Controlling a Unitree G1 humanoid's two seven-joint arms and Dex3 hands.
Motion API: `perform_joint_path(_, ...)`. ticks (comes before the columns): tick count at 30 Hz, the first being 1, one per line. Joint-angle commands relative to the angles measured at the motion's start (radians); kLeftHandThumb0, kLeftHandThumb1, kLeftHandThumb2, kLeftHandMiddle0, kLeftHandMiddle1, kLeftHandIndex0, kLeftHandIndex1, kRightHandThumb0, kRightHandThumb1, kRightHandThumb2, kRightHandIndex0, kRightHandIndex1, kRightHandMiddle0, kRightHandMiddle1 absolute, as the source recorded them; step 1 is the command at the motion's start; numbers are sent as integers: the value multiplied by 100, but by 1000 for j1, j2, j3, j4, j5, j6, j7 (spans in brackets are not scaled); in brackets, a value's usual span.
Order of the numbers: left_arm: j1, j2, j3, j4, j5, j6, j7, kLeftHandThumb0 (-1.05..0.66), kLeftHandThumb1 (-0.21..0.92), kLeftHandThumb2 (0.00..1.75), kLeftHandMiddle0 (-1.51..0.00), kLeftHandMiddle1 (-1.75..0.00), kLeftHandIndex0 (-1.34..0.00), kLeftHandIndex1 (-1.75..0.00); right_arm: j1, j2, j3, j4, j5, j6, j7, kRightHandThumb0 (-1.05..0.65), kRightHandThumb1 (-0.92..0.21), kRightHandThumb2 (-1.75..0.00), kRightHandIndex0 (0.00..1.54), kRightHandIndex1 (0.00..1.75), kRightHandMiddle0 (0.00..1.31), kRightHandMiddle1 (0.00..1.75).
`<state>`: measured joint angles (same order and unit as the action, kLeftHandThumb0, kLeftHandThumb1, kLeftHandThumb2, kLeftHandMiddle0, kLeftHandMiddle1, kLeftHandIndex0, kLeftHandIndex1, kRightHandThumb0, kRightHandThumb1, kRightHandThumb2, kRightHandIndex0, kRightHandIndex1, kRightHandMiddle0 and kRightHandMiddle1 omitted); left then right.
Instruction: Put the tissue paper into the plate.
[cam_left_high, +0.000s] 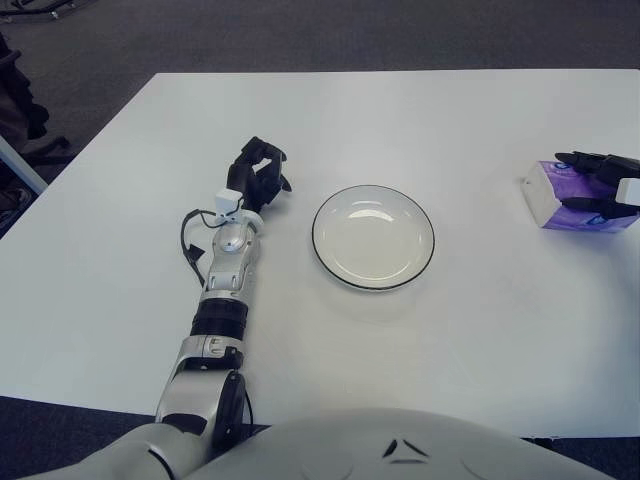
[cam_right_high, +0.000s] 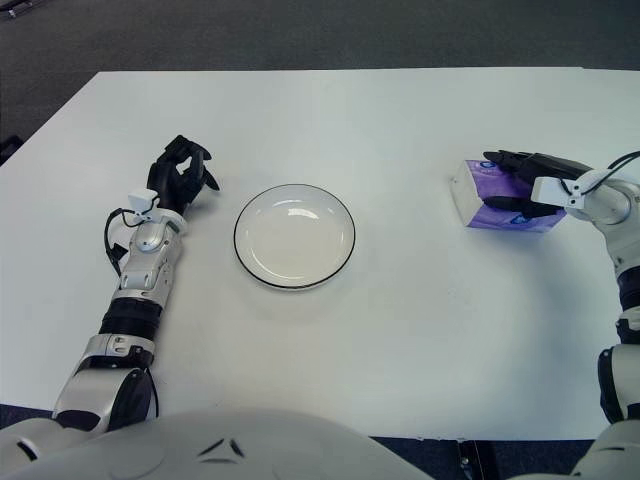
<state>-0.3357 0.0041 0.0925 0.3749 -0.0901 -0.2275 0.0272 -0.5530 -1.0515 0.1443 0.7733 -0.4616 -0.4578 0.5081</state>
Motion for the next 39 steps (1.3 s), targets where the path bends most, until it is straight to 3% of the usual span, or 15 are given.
perform_joint_path(1, 159, -36, -11, 72, 18, -10, 13, -27, 92, 42, -94, -175, -66, -175, 28, 26, 67, 24, -28, 1, 77, -105, -92, -34, 0, 0, 6, 0)
perform_joint_path(6, 161, -38, -12, 67, 21, -8, 14, -27, 92, 41, -94, -175, -66, -175, 28, 31, 84, 22, -28, -5, 81, -105, -92, -36, 0, 0, 6, 0)
perform_joint_path(9, 163, -40, -12, 62, 24, -7, 15, -27, 92, 41, -94, -175, -66, -175, 41, 27, 88, 27, -42, -55, 16, -105, -92, -38, 4, 2, 6, 1)
perform_joint_path(12, 165, -42, -12, 59, 26, -5, 16, -27, 92, 41, -94, -175, -65, -175, 65, 25, 93, 40, -88, -121, -144, -99, -92, -39, 26, 4, 23, 6)
perform_joint_path(14, 166, -43, -12, 57, 27, -4, 17, -27, 92, 41, -94, -175, -65, -175, 76, 28, 93, 51, -115, -143, -248, -77, -92, -25, 55, 12, 47, 17)
perform_joint_path(15, 166, -43, -13, 56, 28, -4, 17, -27, 92, 41, -94, -175, -65, -175, 79, 30, 94, 56, -123, -146, -283, -71, -92, -22, 57, 28, 48, 34)
perform_joint_path(17, 166, -43, -13, 55, 28, -3, 18, -27, 92, 41, -94, -175, -65, -175, 81, 31, 99, 62, -140, -149, -342, -54, -92, -16, 50, 89, 50, 90)
perform_joint_path(18, 166, -43, -13, 56, 27, -4, 18, -27, 92, 41, -94, -175, -65, -175, 80, 33, 103, 67, -145, -150, -362, -50, -92, -17, 49, 99, 52, 99)
perform_joint_path(19, 165, -42, -13, 57, 27, -4, 18, -27, 92, 41, -94, -175, -65, -175, 78, 34, 106, 72, -150, -151, -377, -45, -92, -19, 43, 126, 50, 116)
perform_joint_path(21, 165, -42, -13, 58, 26, -5, 18, -27, 92, 41, -94, -175, -65, -175, 73, 36, 114, 81, -156, -152, -401, -39, -92, -25, 37, 155, 47, 136)
perform_joint_path(22, 165, -43, -13, 59, 26, -6, 18, -27, 92, 41, -94, -175, -65, -175, 71, 37, 118, 85, -162, -153, -419, -38, -92, -26, 36, 159, 46, 140)
perform_joint_path(24, 165, -43, -13, 60, 26, -7, 18, -27, 92, 41, -94, -175, -65, -175, 68, 39, 124, 93, -175, -159, -464, -16, -74, -65, 35, 162, 37, 160)
perform_joint_path(27, 166, -45, -14, 60, 26, -8, 19, -27, 92, 41, -94, -175, -65, -175, 70, 45, 127, 111, -192, -181, -571, -5, -63, -85, 37, 161, 35, 170)
perform_joint_path(32, 166, -46, -13, 58, 25, -7, 20, -26, 92, 41, -94, -175, -65, -175, 71, 66, 116, 148, -189, -228, -723, -1, -52, -99, 50, 152, 38, 174)
perform_joint_path(39, 164, -45, -12, 58, 23, -6, 19, -26, 92, 41, -94, -175, -65, -175, 59, 78, 95, 134, -155, -251, -777, 0, -44, -114, 52, 164, 36, 175)
